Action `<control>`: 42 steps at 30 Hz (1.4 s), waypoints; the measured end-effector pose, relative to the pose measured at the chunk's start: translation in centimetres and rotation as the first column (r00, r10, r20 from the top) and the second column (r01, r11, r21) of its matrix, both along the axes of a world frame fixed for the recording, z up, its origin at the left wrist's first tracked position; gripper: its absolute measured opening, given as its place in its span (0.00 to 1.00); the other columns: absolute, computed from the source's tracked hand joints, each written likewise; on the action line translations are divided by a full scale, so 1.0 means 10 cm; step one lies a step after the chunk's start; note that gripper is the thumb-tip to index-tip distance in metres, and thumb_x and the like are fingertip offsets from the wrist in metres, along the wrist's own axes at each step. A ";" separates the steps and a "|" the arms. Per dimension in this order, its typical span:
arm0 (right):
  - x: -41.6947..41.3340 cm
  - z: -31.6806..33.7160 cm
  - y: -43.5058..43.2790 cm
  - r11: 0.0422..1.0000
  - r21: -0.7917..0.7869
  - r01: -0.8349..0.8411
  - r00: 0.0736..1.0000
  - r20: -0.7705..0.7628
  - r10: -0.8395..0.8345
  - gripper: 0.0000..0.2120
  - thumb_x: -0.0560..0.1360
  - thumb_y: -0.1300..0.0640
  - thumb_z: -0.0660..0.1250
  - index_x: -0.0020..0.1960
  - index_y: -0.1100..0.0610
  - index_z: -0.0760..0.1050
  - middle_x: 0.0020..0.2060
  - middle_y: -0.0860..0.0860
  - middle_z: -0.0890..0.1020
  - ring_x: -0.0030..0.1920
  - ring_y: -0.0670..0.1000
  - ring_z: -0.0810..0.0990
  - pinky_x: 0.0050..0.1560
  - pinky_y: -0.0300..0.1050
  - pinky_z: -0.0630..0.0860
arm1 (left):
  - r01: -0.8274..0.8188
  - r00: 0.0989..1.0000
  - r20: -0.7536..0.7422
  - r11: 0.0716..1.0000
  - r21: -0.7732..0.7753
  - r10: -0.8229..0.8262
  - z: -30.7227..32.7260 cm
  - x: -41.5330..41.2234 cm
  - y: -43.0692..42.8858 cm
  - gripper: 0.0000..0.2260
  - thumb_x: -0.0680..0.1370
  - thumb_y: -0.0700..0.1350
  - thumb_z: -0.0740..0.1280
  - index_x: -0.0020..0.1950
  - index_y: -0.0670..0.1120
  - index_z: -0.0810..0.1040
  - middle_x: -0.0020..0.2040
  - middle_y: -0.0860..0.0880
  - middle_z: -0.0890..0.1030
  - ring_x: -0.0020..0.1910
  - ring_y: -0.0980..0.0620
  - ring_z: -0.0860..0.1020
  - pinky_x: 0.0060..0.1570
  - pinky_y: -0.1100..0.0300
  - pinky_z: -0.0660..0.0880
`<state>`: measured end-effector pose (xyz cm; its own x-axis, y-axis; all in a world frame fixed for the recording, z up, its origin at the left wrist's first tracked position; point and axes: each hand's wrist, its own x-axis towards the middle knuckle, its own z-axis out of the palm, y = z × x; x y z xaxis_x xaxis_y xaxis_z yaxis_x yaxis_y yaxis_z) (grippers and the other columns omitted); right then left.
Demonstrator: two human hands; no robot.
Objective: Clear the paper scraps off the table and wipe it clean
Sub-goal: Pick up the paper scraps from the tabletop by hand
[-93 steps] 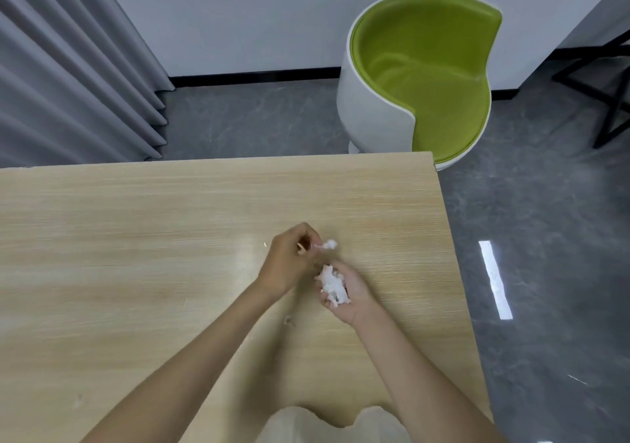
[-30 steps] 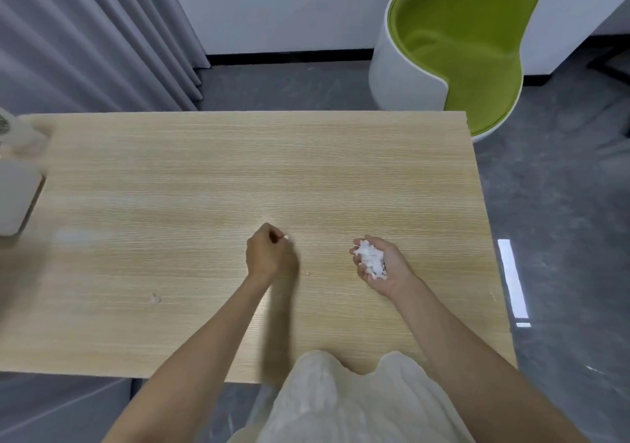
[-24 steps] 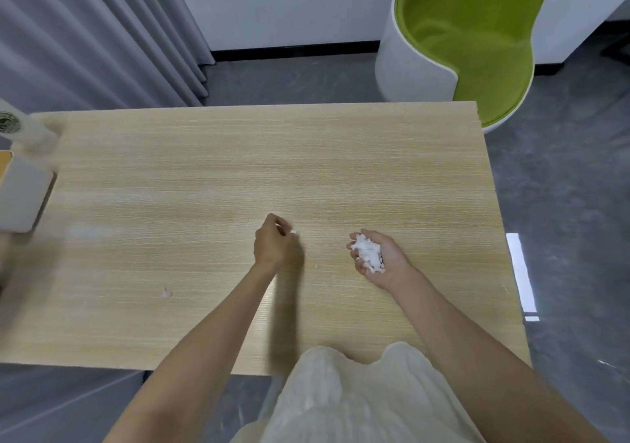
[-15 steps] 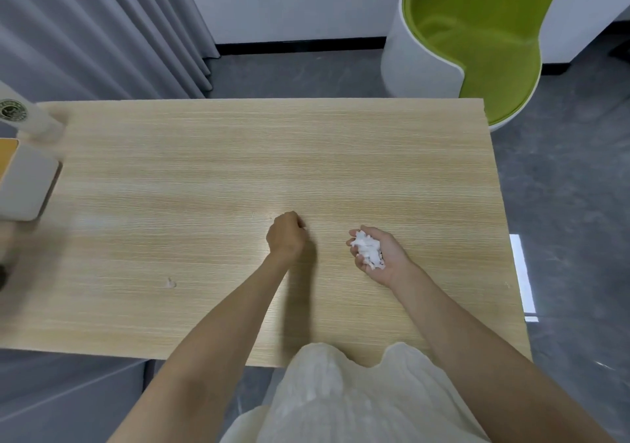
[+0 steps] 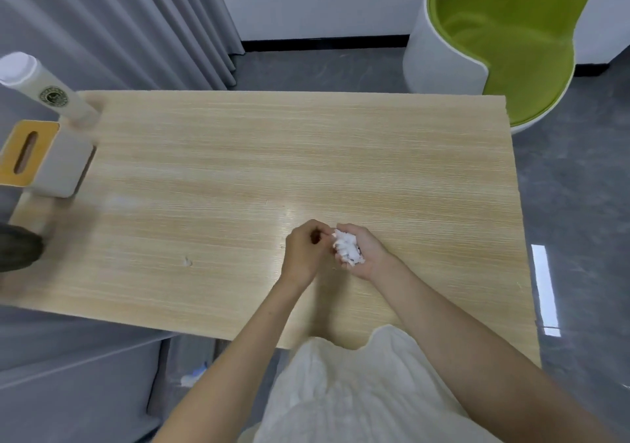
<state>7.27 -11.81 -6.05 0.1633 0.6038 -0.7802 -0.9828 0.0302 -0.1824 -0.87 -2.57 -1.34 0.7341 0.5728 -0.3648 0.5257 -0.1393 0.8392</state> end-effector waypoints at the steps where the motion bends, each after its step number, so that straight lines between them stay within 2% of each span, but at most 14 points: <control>1: -0.04 0.01 0.04 1.000 0.018 -0.014 1.000 -0.024 0.015 0.10 0.78 0.56 0.60 0.41 0.60 0.72 0.27 0.51 0.74 0.20 0.44 0.69 0.17 0.34 0.65 | -0.014 1.000 0.011 1.000 0.019 0.014 0.01 -0.05 -0.03 0.05 0.73 0.34 0.69 0.41 0.43 0.79 0.36 0.50 0.79 0.31 0.65 0.73 0.35 0.74 0.68; 5: -0.18 0.07 0.21 0.994 0.028 -0.108 0.994 -0.026 0.109 0.09 0.77 0.55 0.63 0.40 0.59 0.72 0.27 0.51 0.74 0.21 0.45 0.71 0.17 0.34 0.66 | -0.030 1.000 0.006 0.991 0.129 0.029 0.02 -0.30 0.06 0.04 0.74 0.36 0.68 0.45 0.44 0.81 0.42 0.48 0.81 0.35 0.62 0.75 0.38 0.74 0.67; 9: -0.34 0.17 0.38 0.982 0.031 -0.188 0.982 0.029 0.187 0.11 0.77 0.54 0.63 0.38 0.59 0.72 0.27 0.51 0.76 0.23 0.46 0.73 0.19 0.34 0.67 | 0.037 0.999 -0.017 0.976 0.216 -0.034 0.04 -0.51 0.26 0.05 0.77 0.41 0.67 0.49 0.45 0.83 0.43 0.49 0.77 0.38 0.60 0.73 0.39 0.74 0.66; 14: -0.62 0.20 0.60 0.981 0.009 -0.191 0.980 0.056 0.191 0.12 0.77 0.55 0.63 0.37 0.59 0.73 0.27 0.52 0.76 0.23 0.46 0.74 0.19 0.34 0.68 | 0.004 1.000 -0.003 0.975 0.222 -0.004 0.04 -0.74 0.53 0.03 0.76 0.43 0.69 0.42 0.46 0.80 0.43 0.50 0.76 0.36 0.59 0.72 0.37 0.73 0.66; 18: -0.97 0.21 0.91 0.989 0.066 -0.130 0.991 0.022 0.129 0.12 0.78 0.56 0.61 0.40 0.60 0.77 0.27 0.51 0.78 0.21 0.46 0.75 0.17 0.34 0.68 | -0.001 1.000 -0.002 0.982 0.191 0.002 -0.01 -1.00 0.79 0.01 0.74 0.42 0.70 0.43 0.45 0.78 0.44 0.50 0.74 0.36 0.59 0.72 0.39 0.67 0.68; 20: -1.19 0.20 1.11 0.992 0.063 -0.111 0.994 0.032 0.109 0.11 0.79 0.57 0.60 0.43 0.61 0.76 0.27 0.52 0.79 0.21 0.47 0.76 0.18 0.34 0.69 | -0.021 0.999 0.043 0.977 0.210 0.013 0.00 -1.19 1.00 0.02 0.76 0.43 0.68 0.44 0.46 0.79 0.44 0.50 0.75 0.38 0.59 0.73 0.40 0.69 0.67; 22: -1.39 0.14 1.29 0.992 0.035 -0.122 0.991 0.055 0.120 0.11 0.79 0.56 0.60 0.43 0.62 0.75 0.27 0.54 0.78 0.22 0.47 0.75 0.19 0.34 0.69 | -0.072 0.995 0.078 0.978 0.195 0.058 -0.01 -1.40 1.24 0.04 0.78 0.42 0.65 0.44 0.45 0.78 0.43 0.50 0.76 0.39 0.60 0.73 0.40 0.71 0.67; 24: -1.59 0.08 1.50 0.992 0.034 -0.125 0.991 0.050 0.124 0.11 0.79 0.55 0.59 0.46 0.62 0.74 0.30 0.55 0.78 0.23 0.48 0.74 0.20 0.34 0.69 | -0.175 0.984 0.065 0.974 0.145 0.167 -0.10 -1.62 1.58 0.03 0.78 0.41 0.65 0.44 0.44 0.76 0.40 0.51 0.77 0.38 0.59 0.73 0.41 0.67 0.69; 27: -1.83 0.00 1.72 0.993 0.067 -0.094 0.996 0.012 0.093 0.11 0.79 0.55 0.59 0.48 0.62 0.74 0.32 0.56 0.78 0.25 0.48 0.75 0.20 0.34 0.69 | -0.261 0.956 -0.088 0.949 0.178 0.279 -0.36 -1.84 2.13 0.02 0.76 0.40 0.67 0.46 0.45 0.74 0.38 0.52 0.77 0.39 0.53 0.75 0.43 0.57 0.71; 31: -2.00 -0.07 1.79 0.996 0.043 -0.077 0.997 0.028 0.075 0.10 0.79 0.54 0.59 0.48 0.61 0.74 0.33 0.56 0.79 0.25 0.48 0.75 0.21 0.34 0.69 | -0.057 0.950 -0.274 0.949 0.310 0.146 -0.67 -1.85 2.48 0.04 0.75 0.43 0.68 0.46 0.45 0.74 0.47 0.47 0.78 0.44 0.50 0.75 0.41 0.57 0.69; 35: -2.04 -0.10 1.71 1.000 0.006 0.009 1.000 -0.003 -0.009 0.09 0.79 0.55 0.59 0.47 0.61 0.72 0.32 0.56 0.78 0.25 0.49 0.75 0.20 0.35 0.71 | 0.104 0.940 -0.338 0.906 0.411 0.045 -0.84 -1.70 2.45 0.08 0.74 0.47 0.70 0.48 0.45 0.76 0.52 0.46 0.74 0.49 0.46 0.75 0.51 0.52 0.73; 38: -2.03 -0.11 1.66 0.999 -0.017 0.027 0.999 0.020 -0.027 0.10 0.78 0.55 0.60 0.47 0.61 0.74 0.32 0.56 0.78 0.25 0.48 0.76 0.20 0.35 0.71 | 0.200 0.937 -0.347 0.867 0.456 -0.034 -0.86 -1.64 2.44 0.06 0.77 0.45 0.68 0.46 0.43 0.79 0.52 0.45 0.75 0.49 0.45 0.76 0.50 0.52 0.73; 40: -2.03 -0.13 1.66 0.999 -0.022 0.042 0.999 0.018 -0.042 0.10 0.78 0.55 0.60 0.47 0.61 0.74 0.32 0.56 0.79 0.26 0.49 0.76 0.20 0.35 0.71 | 0.143 0.958 -0.286 0.895 0.423 -0.019 -0.83 -1.66 2.47 0.06 0.77 0.45 0.67 0.43 0.44 0.79 0.50 0.46 0.77 0.46 0.46 0.77 0.48 0.52 0.74; 42: -2.01 -0.15 1.67 0.998 -0.017 0.058 0.998 0.014 -0.058 0.10 0.76 0.55 0.62 0.47 0.61 0.75 0.33 0.56 0.79 0.26 0.49 0.76 0.20 0.35 0.71 | -0.022 0.979 -0.184 0.951 0.308 0.082 -0.74 -1.73 2.54 0.06 0.77 0.45 0.68 0.41 0.45 0.77 0.45 0.47 0.79 0.45 0.48 0.78 0.46 0.53 0.75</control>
